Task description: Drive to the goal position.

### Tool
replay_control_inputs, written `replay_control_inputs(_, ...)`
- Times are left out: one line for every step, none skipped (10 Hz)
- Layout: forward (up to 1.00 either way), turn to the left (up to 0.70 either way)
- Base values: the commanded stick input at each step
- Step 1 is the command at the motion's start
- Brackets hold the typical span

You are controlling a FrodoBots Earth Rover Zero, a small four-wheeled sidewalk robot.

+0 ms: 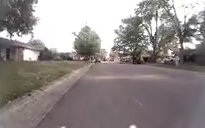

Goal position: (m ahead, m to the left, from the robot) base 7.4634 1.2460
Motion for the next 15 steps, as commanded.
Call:
replay_control_inputs(1.00,0.00)
replay_control_inputs(1.00,0.00)
replay_control_inputs(1.00,0.00)
replay_control_inputs(1.00,0.00)
replay_control_inputs(1.00,0.00)
replay_control_inputs(1.00,0.00)
replay_control_inputs(1.00,0.00)
replay_control_inputs(1.00,0.00)
replay_control_inputs(1.00,0.00)
replay_control_inputs(1.00,0.00)
replay_control_inputs(1.00,0.00)
replay_control_inputs(1.00,0.00)
replay_control_inputs(1.00,0.00)
replay_control_inputs(1.00,0.00)
replay_control_inputs(1.00,0.00)
